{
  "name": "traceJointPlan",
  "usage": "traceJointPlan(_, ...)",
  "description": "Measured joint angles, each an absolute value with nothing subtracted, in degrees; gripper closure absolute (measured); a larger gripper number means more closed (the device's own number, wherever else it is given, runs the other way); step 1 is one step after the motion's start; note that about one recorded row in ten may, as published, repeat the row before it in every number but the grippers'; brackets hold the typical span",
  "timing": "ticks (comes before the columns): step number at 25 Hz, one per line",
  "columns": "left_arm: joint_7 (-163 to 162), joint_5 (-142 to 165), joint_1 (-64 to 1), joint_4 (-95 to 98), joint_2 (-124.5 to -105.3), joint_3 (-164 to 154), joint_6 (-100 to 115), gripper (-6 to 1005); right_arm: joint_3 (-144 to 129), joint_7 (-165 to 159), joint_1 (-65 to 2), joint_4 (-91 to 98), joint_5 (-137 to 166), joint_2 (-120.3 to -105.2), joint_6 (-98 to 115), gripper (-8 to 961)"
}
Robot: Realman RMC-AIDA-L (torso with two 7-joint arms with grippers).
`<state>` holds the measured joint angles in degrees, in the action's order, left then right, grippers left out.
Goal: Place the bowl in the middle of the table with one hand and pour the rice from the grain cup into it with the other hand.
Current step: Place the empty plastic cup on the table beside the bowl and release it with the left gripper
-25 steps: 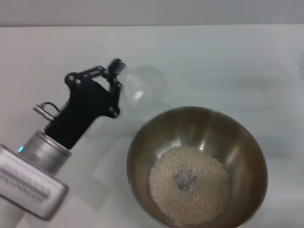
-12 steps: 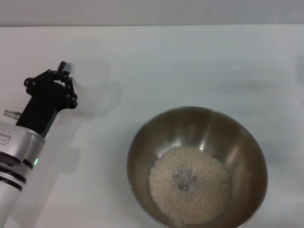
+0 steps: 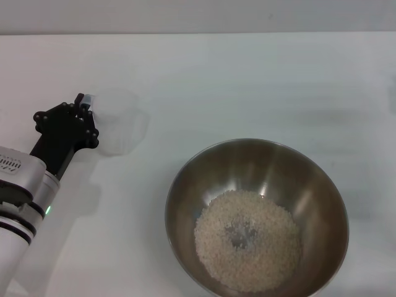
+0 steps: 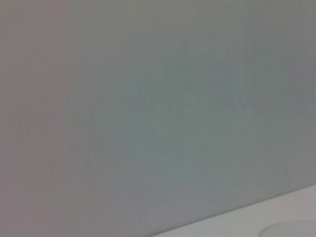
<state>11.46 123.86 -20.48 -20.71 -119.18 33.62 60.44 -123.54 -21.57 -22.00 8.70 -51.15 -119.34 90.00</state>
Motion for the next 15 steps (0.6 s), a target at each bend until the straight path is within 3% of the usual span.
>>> traceJointPlan(15,11.3,123.9,-20.5,-20.0,-119.17,33.2,58.1,921,-123.7,-22.8,-21.9,8.7,-50.4,-119.36,90.0,464)
